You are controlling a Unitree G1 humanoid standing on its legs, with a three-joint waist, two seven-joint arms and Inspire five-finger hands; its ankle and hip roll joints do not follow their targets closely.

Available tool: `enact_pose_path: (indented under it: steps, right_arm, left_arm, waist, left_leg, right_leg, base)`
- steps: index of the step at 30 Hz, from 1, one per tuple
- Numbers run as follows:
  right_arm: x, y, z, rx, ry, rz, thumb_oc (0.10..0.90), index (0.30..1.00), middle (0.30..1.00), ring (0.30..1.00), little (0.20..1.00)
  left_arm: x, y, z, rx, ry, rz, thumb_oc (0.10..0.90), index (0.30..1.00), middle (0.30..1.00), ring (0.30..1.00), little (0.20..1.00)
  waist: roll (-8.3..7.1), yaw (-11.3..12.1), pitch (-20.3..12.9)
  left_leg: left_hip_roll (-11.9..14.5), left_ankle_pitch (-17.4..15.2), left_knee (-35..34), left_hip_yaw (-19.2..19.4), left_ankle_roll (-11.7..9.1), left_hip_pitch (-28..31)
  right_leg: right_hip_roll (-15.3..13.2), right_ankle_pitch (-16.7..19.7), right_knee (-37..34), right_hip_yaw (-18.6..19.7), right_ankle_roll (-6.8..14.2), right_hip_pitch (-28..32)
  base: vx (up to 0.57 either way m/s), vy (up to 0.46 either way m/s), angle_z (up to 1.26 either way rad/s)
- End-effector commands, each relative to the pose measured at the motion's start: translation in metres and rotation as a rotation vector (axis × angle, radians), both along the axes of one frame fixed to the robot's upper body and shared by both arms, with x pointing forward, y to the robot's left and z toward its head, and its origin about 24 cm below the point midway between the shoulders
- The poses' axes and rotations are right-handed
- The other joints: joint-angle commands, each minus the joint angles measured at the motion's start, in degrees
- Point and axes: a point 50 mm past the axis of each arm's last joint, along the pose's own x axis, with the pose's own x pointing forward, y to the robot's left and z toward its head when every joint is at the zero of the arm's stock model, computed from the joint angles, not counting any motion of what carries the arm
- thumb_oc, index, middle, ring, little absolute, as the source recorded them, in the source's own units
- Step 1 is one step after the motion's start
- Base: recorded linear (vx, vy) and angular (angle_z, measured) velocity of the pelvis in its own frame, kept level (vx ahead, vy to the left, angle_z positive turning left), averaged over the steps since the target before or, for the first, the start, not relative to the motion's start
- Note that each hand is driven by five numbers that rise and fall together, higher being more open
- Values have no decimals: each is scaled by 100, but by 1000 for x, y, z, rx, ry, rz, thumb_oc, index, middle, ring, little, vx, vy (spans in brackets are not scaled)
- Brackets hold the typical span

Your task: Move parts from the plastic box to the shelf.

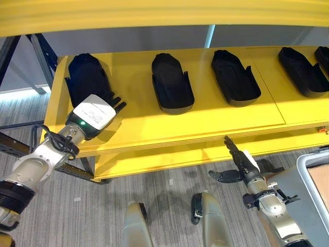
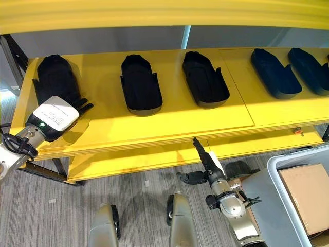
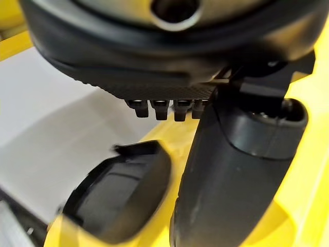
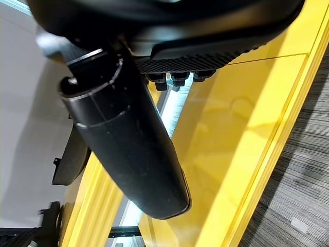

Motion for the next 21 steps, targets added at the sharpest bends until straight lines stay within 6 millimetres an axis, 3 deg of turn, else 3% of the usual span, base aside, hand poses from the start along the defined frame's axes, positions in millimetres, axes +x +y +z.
enact_pose_path:
  steps: [1,7,9,10,11,13,17,20,21]
  right_arm:
    - [6,-9,47,40,-247,-7,900,1000,1000,1000,1000]
    - [5,-10,47,41,-247,-10,900,1000,1000,1000,1000]
    - [5,-13,46,42,-244,-39,900,1000,1000,1000,1000]
    - [5,-12,46,40,-244,-34,900,1000,1000,1000,1000]
    - [6,-12,45,49,-241,-51,900,1000,1000,1000,1000]
    - [7,-12,45,43,-241,-58,900,1000,1000,1000,1000]
    - [10,-10,47,52,-248,-68,900,1000,1000,1000,1000]
    - [12,-7,46,77,-245,-73,900,1000,1000,1000,1000]
    - [14,-4,44,90,-232,-70,900,1000,1000,1000,1000]
  left_arm:
    - [-3,-3,53,-3,-197,-32,900,1000,1000,1000,1000]
    - [-9,-4,52,-97,-202,-42,900,1000,1000,1000,1000]
    - [-13,0,45,-290,-210,-8,900,1000,1000,1000,1000]
    - [-15,1,44,-292,-210,-3,900,1000,1000,1000,1000]
    - [-17,3,38,-487,-230,8,900,1000,1000,1000,1000]
    - [-20,4,37,-552,-251,15,900,1000,1000,1000,1000]
    - [-24,6,21,-894,-274,28,900,1000,1000,1000,1000]
    - [-21,2,11,-1251,-262,-2,900,1000,1000,1000,1000]
    - [-16,-3,9,-1496,-271,-62,900,1000,1000,1000,1000]
  waist:
    - [180,23,-300]
    - [186,50,-285]
    - [172,109,-272]
    - [180,81,-273]
    - [163,124,-262]
    - [160,122,-254]
    - [159,121,-248]
    - [165,108,-256]
    - [168,83,-271]
  left_leg:
    - [-122,373,-438,-329,199,4]
    - [-126,380,-433,-333,203,2]
    - [-138,403,-469,-336,202,19]
    - [-136,403,-470,-335,202,22]
    - [-151,422,-489,-341,205,23]
    - [-152,427,-497,-343,200,25]
    - [-151,440,-510,-337,200,21]
    - [-156,461,-511,-328,201,17]
    - [-154,481,-523,-319,196,22]
  right_leg:
    - [-232,-146,-469,203,348,698]
    - [-223,-144,-455,187,343,695]
    - [-223,-134,-462,179,326,704]
    - [-222,-133,-463,180,326,706]
    - [-217,-126,-474,180,307,711]
    - [-216,-123,-484,183,302,712]
    - [-208,-111,-477,185,273,705]
    - [-204,-83,-486,191,250,702]
    - [-203,-61,-497,198,241,704]
  base:
    - [0,0,0]
    - [0,0,0]
    - [0,0,0]
    - [0,0,0]
    - [0,0,0]
    - [0,0,0]
    - [-2,-6,2]
    - [0,0,0]
    - [0,0,0]
